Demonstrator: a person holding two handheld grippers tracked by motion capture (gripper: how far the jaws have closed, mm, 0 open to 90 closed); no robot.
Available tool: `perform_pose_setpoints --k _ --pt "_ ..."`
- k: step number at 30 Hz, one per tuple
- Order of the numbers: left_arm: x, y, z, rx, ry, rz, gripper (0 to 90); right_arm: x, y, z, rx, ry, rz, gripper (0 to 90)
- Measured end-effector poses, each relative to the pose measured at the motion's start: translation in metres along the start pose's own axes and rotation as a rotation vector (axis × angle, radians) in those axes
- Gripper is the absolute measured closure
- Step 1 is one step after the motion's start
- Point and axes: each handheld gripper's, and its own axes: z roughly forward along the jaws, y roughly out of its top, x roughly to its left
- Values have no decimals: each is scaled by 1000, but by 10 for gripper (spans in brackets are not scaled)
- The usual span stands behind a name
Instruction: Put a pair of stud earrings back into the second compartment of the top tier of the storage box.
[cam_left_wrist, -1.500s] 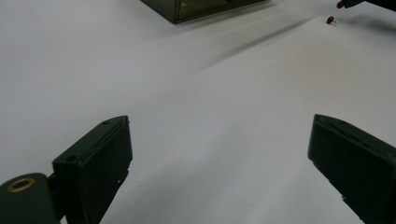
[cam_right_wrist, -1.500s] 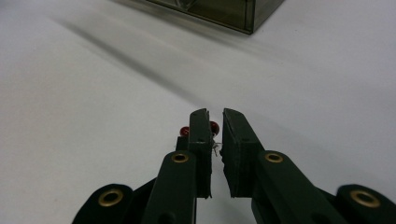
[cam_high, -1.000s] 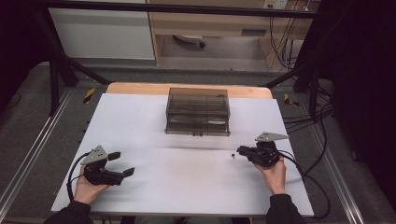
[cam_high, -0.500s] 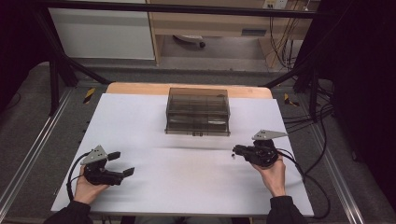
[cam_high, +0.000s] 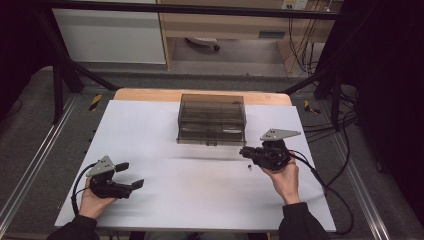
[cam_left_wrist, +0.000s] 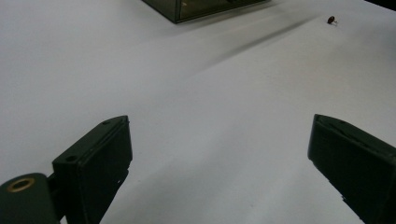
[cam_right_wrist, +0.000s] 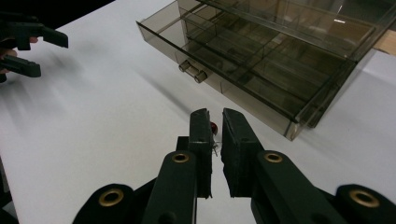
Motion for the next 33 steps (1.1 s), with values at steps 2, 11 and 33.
perform_pose_setpoints --k 2,11,33 --pt "0 0 0 1 1 1 59 2 6 3 1 0 -6 828" --pt "1 0 0 2 0 0 60 6 23 18 7 -19 -7 828" --pt "1 0 1 3 -3 1 60 11 59 78 22 -59 -11 829"
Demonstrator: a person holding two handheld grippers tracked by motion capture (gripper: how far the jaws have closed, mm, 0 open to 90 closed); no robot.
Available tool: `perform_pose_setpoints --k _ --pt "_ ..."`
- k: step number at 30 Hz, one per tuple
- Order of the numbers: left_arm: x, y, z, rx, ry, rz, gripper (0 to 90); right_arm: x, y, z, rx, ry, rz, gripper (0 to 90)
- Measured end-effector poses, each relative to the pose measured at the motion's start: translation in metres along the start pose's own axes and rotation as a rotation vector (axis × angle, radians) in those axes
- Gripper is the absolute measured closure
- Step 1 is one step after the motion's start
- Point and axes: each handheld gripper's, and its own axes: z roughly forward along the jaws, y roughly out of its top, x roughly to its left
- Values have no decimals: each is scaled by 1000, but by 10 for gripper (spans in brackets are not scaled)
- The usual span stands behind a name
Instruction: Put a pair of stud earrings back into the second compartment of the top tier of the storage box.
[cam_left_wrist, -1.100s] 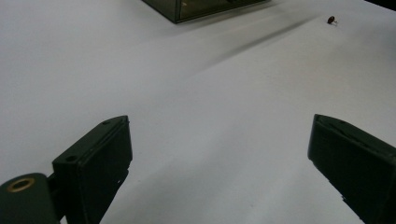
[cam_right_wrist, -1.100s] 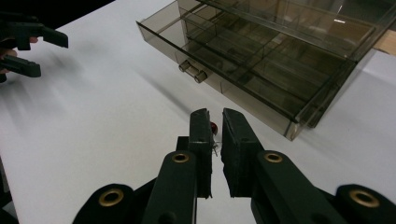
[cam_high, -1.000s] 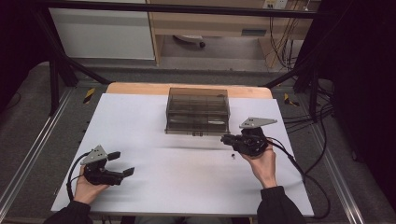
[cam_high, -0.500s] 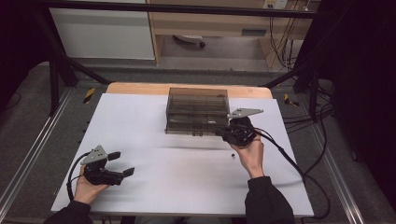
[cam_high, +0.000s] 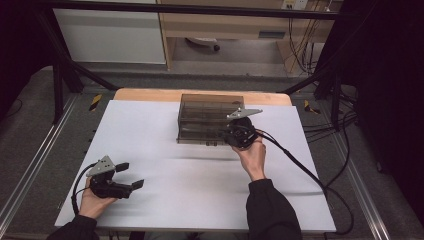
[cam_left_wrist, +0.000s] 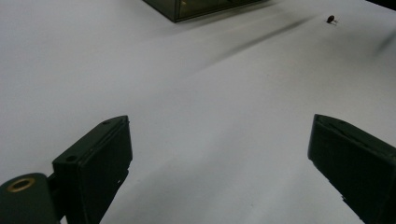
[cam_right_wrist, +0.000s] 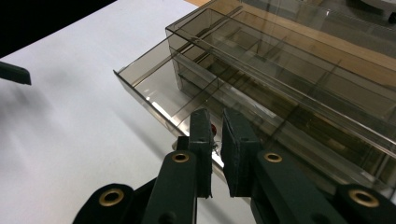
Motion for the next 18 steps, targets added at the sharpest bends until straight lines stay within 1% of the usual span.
perform_pose_setpoints --k 1,2,3,4,6,7,8,9,10,13,18 --pt "0 0 0 0 0 0 60 0 0 0 0 0 0 829" --pt "0 0 0 -1 0 0 60 1 2 8 2 -1 2 829" --pt "0 0 0 -2 0 -1 60 1 2 8 2 -1 2 829" --pt "0 0 0 -2 0 0 60 1 3 14 10 -6 5 829" --pt "0 0 0 -2 -1 0 60 1 4 20 14 -8 11 829" --pt "0 0 0 -2 0 0 60 1 4 20 14 -8 11 829" --pt "0 0 0 -2 0 -1 60 1 4 26 14 -11 13 829" --pt "0 0 0 -2 0 -2 60 1 4 26 14 -11 13 829" --pt "0 0 0 -1 0 -2 60 1 3 32 18 -14 16 829" --pt "0 0 0 -2 0 -2 60 0 2 40 27 -19 24 830" --pt "0 0 0 -1 -1 0 60 -1 -2 52 42 -30 20 829"
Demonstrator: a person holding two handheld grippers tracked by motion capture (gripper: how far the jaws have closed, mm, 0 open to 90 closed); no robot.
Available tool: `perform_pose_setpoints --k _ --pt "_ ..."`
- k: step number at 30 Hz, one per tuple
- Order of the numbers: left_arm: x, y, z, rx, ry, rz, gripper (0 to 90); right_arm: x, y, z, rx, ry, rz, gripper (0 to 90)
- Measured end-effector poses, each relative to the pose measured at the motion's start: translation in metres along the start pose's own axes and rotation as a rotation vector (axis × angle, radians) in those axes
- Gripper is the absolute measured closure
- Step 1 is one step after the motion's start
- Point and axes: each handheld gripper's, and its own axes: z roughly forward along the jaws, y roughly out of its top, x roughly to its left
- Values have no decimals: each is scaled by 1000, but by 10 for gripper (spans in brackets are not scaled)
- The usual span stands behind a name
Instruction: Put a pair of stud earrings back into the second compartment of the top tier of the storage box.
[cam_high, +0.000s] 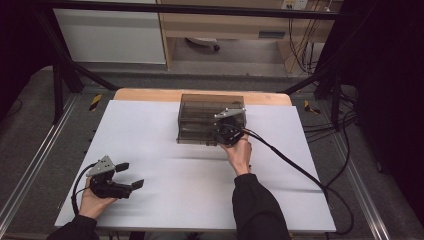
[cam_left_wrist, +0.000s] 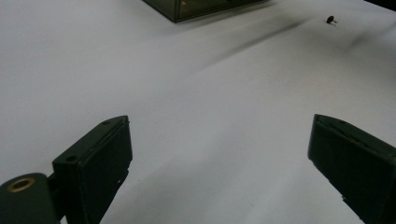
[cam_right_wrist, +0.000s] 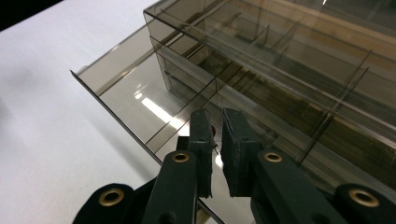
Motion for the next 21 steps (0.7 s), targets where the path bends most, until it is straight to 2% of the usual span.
perform_pose_setpoints --k 4,9,15,16,18,21 --pt "0 0 0 1 -1 -1 60 1 -3 7 12 -1 -5 824" --pt "0 0 0 2 -1 -1 60 0 -2 7 -1 -2 -4 794" --pt "0 0 0 2 -2 -1 60 -1 3 -10 -40 -3 -7 700" --pt "0 0 0 2 -1 -2 60 0 4 -20 -58 0 -16 632" --pt "0 0 0 3 -1 -1 60 1 4 -29 -72 1 -26 532" --pt "0 0 0 3 -2 -1 60 2 2 -39 -89 13 -26 453"
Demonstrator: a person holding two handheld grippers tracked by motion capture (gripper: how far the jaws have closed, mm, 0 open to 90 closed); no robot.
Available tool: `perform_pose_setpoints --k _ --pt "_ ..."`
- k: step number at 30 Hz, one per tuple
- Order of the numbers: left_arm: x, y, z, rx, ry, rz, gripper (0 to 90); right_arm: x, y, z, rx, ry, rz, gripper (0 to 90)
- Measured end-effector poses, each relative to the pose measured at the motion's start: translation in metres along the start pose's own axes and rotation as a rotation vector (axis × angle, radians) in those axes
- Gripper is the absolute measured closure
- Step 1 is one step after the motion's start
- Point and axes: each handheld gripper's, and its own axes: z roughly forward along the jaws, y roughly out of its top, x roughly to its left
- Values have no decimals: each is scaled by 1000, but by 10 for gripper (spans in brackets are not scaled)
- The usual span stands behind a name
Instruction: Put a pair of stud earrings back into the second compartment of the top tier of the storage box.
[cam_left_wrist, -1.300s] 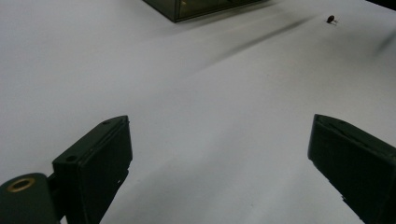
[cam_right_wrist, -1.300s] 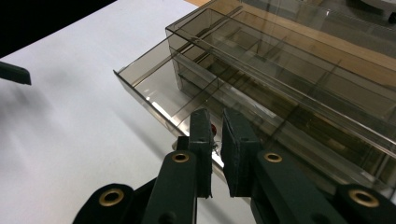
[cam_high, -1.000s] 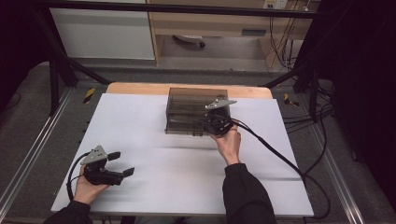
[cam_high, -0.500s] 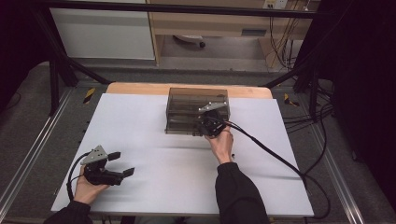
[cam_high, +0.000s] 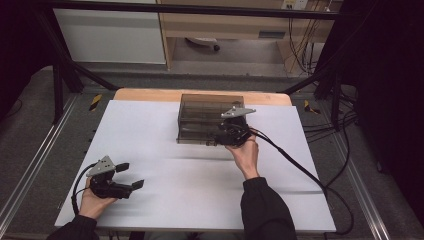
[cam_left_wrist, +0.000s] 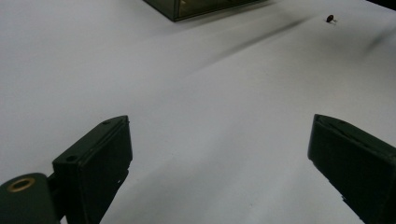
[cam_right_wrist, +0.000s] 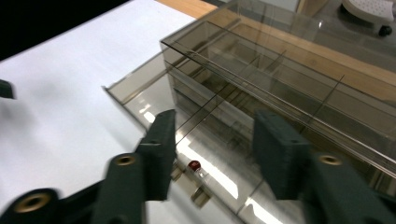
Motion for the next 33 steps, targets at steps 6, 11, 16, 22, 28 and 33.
perform_pose_setpoints --k 6,11,16,22,28,33 --pt "0 0 0 0 1 -1 60 -3 -10 -31 -34 -25 -4 211" --pt "0 0 0 1 2 -1 60 -17 -28 -56 -44 -59 51 79" --pt "0 0 0 2 3 0 60 -26 -41 -65 -41 -74 67 41" --pt "0 0 0 3 5 -1 60 -38 -67 -73 -42 -60 78 15" --pt "0 0 1 5 5 1 60 -43 -84 -71 -18 -59 91 9" --pt "0 0 1 5 6 2 60 -46 -100 -65 8 -53 103 9"
